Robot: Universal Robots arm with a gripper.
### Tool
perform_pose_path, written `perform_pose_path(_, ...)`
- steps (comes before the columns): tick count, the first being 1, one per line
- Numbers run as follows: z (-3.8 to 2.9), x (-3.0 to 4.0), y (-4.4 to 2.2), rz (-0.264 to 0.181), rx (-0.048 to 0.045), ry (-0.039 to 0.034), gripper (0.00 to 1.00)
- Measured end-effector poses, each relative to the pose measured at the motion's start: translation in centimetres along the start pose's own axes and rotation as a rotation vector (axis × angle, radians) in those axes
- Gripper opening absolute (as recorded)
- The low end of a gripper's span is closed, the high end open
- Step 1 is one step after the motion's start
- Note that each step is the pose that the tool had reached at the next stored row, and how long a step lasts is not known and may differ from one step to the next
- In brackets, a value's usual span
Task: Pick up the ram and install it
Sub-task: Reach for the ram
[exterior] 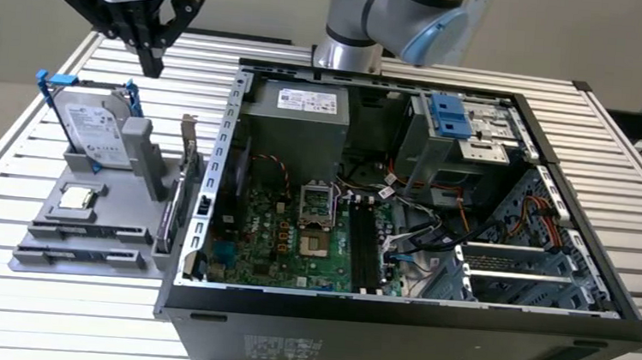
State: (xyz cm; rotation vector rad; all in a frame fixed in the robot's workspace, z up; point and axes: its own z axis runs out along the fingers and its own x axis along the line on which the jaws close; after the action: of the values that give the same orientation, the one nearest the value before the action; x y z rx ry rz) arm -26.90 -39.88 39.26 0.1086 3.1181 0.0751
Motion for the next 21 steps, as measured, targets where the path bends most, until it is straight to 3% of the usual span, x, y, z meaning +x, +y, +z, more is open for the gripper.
perform_pose_path(21,-0.04,1.59,-0.11,0.000,0.0000,0.0000,0.00)
